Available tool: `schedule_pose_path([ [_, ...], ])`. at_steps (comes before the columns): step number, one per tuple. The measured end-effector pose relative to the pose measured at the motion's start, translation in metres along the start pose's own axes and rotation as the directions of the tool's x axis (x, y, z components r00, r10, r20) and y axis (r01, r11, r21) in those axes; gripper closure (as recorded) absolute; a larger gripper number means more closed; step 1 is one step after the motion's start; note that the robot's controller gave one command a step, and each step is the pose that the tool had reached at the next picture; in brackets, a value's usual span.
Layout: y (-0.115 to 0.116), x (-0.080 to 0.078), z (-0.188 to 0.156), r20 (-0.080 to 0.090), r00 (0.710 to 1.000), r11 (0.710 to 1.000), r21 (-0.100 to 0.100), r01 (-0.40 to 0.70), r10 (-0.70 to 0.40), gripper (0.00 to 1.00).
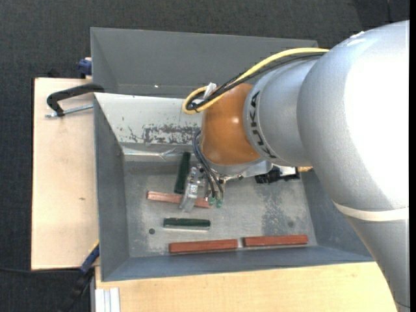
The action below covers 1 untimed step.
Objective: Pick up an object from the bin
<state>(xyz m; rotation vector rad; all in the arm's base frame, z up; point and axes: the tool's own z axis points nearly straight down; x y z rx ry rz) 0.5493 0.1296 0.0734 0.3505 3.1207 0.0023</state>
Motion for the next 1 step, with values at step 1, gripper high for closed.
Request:
schedule_pose_path([
  [1,0.0000,0.0000,0.0000,0.000,1.000,1.000,0.000,0.000,0.000,1.00],
])
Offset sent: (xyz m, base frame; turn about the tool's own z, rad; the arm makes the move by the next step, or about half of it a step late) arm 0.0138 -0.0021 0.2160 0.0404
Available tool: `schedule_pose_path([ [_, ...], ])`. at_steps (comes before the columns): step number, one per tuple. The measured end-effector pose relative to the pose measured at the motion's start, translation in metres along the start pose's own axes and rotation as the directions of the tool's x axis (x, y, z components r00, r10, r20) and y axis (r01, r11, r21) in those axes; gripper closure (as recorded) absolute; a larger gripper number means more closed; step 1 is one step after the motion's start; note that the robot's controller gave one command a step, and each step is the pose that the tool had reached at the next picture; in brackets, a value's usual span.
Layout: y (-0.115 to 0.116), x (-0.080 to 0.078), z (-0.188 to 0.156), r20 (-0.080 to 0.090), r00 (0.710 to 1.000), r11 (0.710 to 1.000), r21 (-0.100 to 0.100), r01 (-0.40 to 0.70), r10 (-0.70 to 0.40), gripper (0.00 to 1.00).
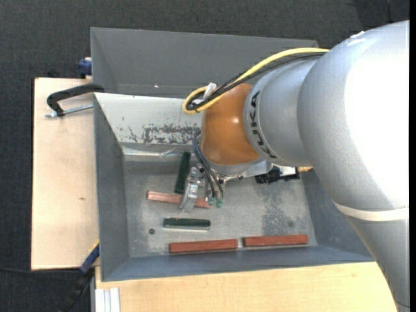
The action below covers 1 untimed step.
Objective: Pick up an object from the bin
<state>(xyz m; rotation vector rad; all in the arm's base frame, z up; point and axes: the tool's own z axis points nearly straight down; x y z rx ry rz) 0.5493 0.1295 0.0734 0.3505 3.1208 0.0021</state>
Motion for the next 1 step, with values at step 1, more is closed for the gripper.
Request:
schedule_pose_path([
  [1,0.0020,-0.0149,-0.2160,0.005,0.999,0.999,-0.002,-0.038,0.038,1.00],
])
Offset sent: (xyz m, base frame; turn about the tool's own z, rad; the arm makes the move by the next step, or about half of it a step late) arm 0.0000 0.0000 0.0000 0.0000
